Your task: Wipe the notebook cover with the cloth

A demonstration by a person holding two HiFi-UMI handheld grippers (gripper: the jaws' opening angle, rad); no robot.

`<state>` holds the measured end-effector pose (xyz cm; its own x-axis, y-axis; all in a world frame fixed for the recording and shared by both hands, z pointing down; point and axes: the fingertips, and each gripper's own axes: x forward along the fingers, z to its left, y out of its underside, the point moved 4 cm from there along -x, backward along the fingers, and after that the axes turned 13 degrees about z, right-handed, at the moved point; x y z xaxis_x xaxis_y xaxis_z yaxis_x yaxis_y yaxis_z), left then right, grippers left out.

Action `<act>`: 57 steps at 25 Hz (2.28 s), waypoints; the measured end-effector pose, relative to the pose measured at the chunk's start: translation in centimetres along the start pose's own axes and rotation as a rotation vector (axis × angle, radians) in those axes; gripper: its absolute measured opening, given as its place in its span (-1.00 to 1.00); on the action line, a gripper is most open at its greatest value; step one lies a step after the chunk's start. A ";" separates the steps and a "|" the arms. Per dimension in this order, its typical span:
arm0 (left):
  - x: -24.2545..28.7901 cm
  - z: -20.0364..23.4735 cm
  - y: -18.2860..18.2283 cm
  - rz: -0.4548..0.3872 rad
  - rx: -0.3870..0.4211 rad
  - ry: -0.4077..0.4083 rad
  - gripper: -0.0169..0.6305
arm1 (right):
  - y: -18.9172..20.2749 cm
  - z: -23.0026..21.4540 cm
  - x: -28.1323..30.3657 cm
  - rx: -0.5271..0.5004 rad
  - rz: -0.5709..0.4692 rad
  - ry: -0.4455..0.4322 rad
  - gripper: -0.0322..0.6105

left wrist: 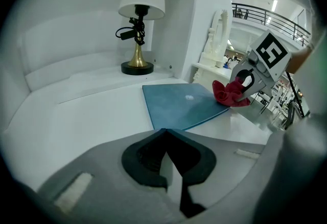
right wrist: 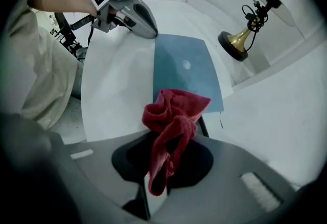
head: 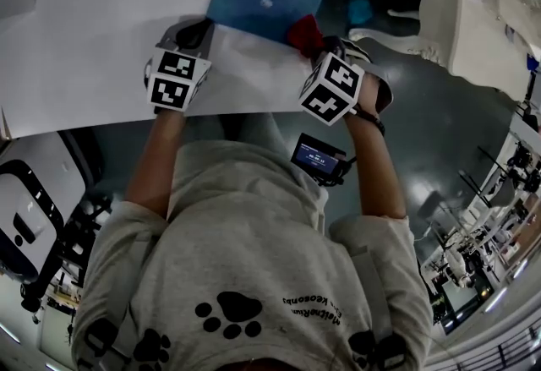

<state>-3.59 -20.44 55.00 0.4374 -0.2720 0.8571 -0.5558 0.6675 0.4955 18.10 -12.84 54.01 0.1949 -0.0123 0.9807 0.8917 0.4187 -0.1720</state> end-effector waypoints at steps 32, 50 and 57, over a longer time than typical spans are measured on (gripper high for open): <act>-12.6 -2.7 -8.9 -0.346 0.025 -0.040 -0.96 | 2.7 -5.0 -21.8 0.744 -0.775 0.470 -0.75; -25.8 -8.8 -15.4 -0.767 0.145 -0.122 -0.95 | -0.2 -2.1 -33.0 0.835 -1.255 0.637 -0.75; -24.5 -9.1 -14.5 -0.739 0.145 -0.082 -0.95 | -1.0 -1.1 -31.8 0.848 -1.250 0.596 -0.76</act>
<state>0.18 -17.10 25.52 0.6815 -0.6675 0.3000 -0.2288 0.1951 0.9537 11.43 -13.85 22.91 -0.1371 -0.9574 0.2542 0.1776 0.2287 0.9572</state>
